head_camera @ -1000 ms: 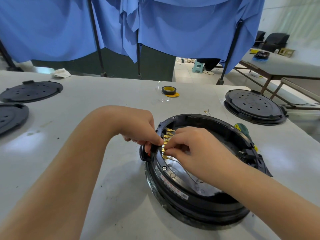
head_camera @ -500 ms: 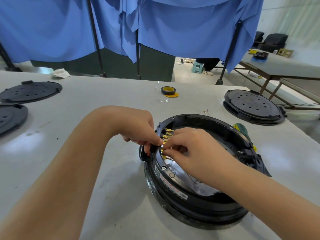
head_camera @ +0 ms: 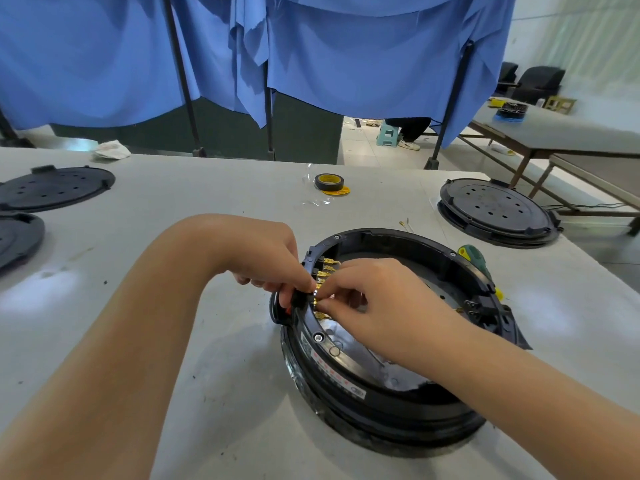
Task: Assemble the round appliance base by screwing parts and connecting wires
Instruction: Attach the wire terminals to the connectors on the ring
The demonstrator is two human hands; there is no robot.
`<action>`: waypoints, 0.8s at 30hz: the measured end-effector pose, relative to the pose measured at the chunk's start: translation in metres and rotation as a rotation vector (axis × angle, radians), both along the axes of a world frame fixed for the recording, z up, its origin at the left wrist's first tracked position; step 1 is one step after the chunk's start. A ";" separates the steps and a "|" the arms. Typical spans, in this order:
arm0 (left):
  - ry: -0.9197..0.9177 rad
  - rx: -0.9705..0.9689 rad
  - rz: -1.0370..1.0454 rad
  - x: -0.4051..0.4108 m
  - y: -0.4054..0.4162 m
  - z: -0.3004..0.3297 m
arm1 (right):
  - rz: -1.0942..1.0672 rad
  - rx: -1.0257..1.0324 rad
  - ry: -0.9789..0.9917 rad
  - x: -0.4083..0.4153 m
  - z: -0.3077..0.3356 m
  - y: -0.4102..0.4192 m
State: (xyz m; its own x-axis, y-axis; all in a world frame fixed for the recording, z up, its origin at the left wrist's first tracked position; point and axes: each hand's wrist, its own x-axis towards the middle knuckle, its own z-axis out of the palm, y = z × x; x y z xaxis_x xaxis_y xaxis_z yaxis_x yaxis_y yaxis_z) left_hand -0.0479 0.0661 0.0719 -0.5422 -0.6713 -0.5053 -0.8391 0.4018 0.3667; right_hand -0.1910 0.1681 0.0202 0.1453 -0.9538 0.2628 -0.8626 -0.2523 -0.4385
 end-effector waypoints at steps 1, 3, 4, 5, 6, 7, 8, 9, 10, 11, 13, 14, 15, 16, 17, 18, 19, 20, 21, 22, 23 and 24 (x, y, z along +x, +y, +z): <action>0.000 -0.003 0.001 0.000 0.000 0.000 | -0.004 0.009 -0.006 -0.001 0.001 0.000; -0.004 -0.001 0.001 -0.001 0.000 0.000 | -0.013 0.019 -0.018 -0.004 0.004 0.002; -0.011 -0.002 0.000 0.000 -0.001 0.000 | -0.012 0.023 -0.046 -0.007 0.007 0.003; -0.022 -0.007 0.000 0.001 -0.001 0.000 | -0.007 0.023 -0.091 -0.010 0.011 0.005; -0.034 -0.016 0.004 0.003 -0.002 0.000 | -0.005 0.014 -0.140 -0.015 0.016 0.007; -0.044 -0.028 0.011 0.006 -0.004 0.000 | -0.014 -0.004 -0.186 -0.020 0.021 0.008; -0.053 -0.041 0.020 0.008 -0.006 0.000 | -0.035 -0.025 -0.227 -0.028 0.026 0.009; -0.061 -0.054 0.029 0.011 -0.008 0.001 | -0.066 -0.048 -0.264 -0.036 0.030 0.009; -0.069 -0.068 0.038 0.014 -0.010 0.001 | -0.104 -0.073 -0.290 -0.045 0.033 0.007; -0.078 -0.089 0.045 0.017 -0.011 0.001 | -0.145 -0.095 -0.305 -0.055 0.034 0.003; -0.088 -0.162 0.057 0.021 -0.015 0.002 | -0.225 -0.119 -0.339 -0.076 0.032 -0.005; -0.075 -0.209 0.067 0.022 -0.016 0.002 | -0.265 -0.122 -0.368 -0.087 0.029 -0.010; -0.038 -0.258 0.083 0.021 -0.018 0.001 | -0.306 -0.116 -0.397 -0.098 0.026 -0.014; 0.025 -0.308 0.104 0.019 -0.019 -0.001 | -0.350 -0.107 -0.416 -0.108 0.021 -0.019; 0.107 -0.356 0.123 0.014 -0.018 -0.003 | -0.397 -0.096 -0.420 -0.118 0.017 -0.023; 0.193 -0.400 0.134 0.005 -0.016 -0.006 | -0.441 -0.083 -0.414 -0.127 0.013 -0.027; 0.272 -0.435 0.126 -0.005 -0.012 -0.011 | -0.478 -0.068 -0.407 -0.135 0.008 -0.031; 0.342 -0.460 0.096 -0.015 -0.008 -0.018 | -0.505 -0.048 -0.403 -0.142 0.004 -0.036; 0.396 -0.478 0.049 -0.024 -0.004 -0.025 | -0.525 -0.023 -0.390 -0.149 0.000 -0.041; 0.426 -0.493 -0.006 -0.032 0.001 -0.032 | -0.541 0.006 -0.365 -0.154 -0.004 -0.047; 0.426 -0.511 -0.059 -0.038 0.004 -0.038 | -0.556 0.036 -0.328 -0.158 -0.008 -0.052; 0.401 -0.536 -0.103 -0.042 0.005 -0.044 | -0.571 0.067 -0.293 -0.161 -0.010 -0.058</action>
State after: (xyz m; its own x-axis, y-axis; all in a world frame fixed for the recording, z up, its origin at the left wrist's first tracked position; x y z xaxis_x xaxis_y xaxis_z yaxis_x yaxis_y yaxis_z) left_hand -0.0901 0.0715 0.0279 -0.6931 -0.7079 0.1364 -0.6274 0.6855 0.3694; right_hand -0.3516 0.1098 0.0097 -0.4587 -0.8755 0.1521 -0.6949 0.2467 -0.6754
